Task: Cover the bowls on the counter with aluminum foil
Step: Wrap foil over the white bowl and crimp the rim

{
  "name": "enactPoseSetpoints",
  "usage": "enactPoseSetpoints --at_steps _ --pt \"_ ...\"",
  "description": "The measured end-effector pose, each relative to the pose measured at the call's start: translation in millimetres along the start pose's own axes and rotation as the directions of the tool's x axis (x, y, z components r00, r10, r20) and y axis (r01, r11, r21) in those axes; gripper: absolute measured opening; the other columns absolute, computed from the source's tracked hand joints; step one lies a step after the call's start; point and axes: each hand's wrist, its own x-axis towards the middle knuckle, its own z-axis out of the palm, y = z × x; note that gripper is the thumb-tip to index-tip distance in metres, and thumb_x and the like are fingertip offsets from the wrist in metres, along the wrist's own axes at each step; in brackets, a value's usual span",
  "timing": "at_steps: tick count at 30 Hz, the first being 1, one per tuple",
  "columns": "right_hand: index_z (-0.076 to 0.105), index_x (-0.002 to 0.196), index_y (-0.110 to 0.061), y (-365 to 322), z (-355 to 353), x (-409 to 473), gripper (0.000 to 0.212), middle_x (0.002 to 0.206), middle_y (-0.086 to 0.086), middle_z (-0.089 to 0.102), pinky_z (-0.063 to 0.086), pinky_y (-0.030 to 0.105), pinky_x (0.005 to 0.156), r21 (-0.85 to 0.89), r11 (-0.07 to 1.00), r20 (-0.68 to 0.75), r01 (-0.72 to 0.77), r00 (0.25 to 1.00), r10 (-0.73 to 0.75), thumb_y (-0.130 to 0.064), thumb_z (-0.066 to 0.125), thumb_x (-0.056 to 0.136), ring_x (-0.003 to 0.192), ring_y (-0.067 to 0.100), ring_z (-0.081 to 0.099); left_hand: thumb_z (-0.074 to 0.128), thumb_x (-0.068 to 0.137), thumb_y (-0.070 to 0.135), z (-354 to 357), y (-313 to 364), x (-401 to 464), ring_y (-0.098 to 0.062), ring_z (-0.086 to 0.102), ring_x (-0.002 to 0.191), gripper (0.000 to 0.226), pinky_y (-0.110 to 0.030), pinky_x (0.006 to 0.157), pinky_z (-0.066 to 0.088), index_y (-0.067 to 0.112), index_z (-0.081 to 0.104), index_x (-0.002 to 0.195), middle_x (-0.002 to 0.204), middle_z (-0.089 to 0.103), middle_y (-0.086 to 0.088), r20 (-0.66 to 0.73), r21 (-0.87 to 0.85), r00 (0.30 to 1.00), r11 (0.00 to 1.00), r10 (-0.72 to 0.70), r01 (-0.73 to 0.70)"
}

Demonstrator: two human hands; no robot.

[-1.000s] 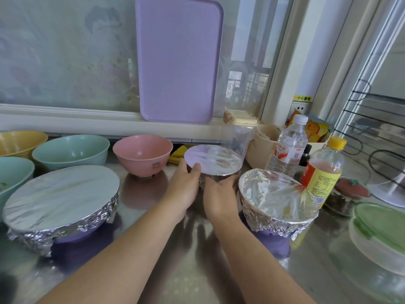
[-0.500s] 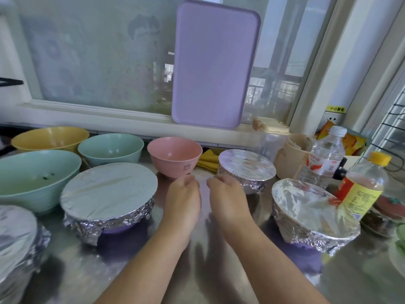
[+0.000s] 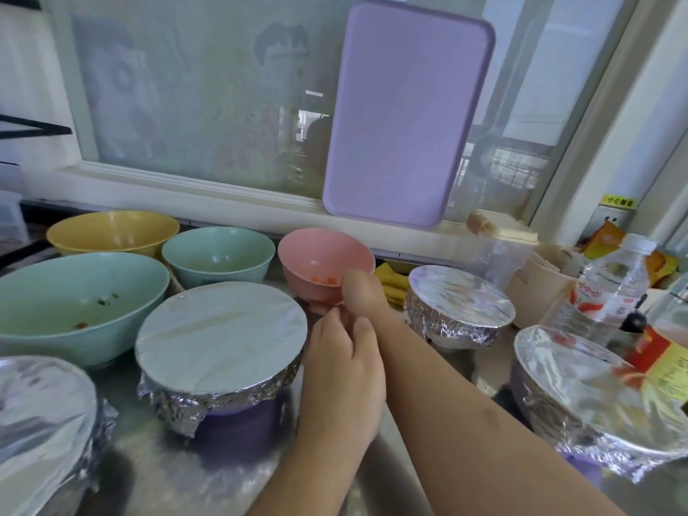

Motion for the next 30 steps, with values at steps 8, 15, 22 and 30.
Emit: enactPoseSetpoints --at_steps 8,15,22,30 --pt "0.069 0.111 -0.003 -7.8 -66.0 -72.9 0.041 0.092 0.018 0.08 0.065 0.042 0.076 0.234 0.967 -0.071 0.101 0.994 -0.086 -0.007 0.041 0.082 0.077 0.035 0.079 0.044 0.099 0.041 -11.0 17.6 -20.8 -0.022 0.068 0.071 0.037 -0.046 0.073 0.055 0.024 0.063 0.073 0.067 0.069 0.007 -0.106 -0.089 0.986 0.986 0.132 -0.142" --pt "0.057 0.118 -0.005 27.2 -144.2 -160.8 0.032 0.082 0.013 0.08 0.062 0.059 0.09 0.222 0.97 -0.065 0.098 0.994 -0.086 -0.001 0.038 0.092 0.079 0.044 0.078 0.052 0.094 0.044 -43.6 41.4 -50.9 0.007 0.056 0.09 0.021 -0.011 0.074 0.039 0.026 0.058 0.103 0.097 0.061 0.012 -0.201 -0.198 0.97 0.965 0.134 -0.174" --pt "0.065 0.121 0.003 93.9 -158.6 -213.1 0.042 0.099 0.035 0.074 0.065 0.061 0.071 0.284 0.958 -0.029 -0.042 0.998 0.052 -0.011 0.056 0.082 0.072 0.051 0.075 0.046 0.11 0.033 -42.1 31.7 -117.8 0.005 0.044 0.082 0.026 -0.019 0.077 0.03 0.044 0.054 0.087 0.085 0.056 0.029 0.107 -0.128 0.994 0.992 0.0 0.014" --pt "0.059 0.125 -0.01 104.6 -162.3 -246.2 0.023 0.089 0.021 0.075 0.06 0.041 0.054 0.212 0.977 -0.009 0.0 1.0 0.002 -0.022 0.052 0.106 0.06 0.037 0.07 0.045 0.11 0.034 -50.0 19.6 -145.4 -0.005 0.063 0.11 0.02 -0.027 0.093 0.046 0.036 0.064 0.116 0.112 0.068 0.02 0.104 -0.097 0.995 0.995 -0.007 0.017"
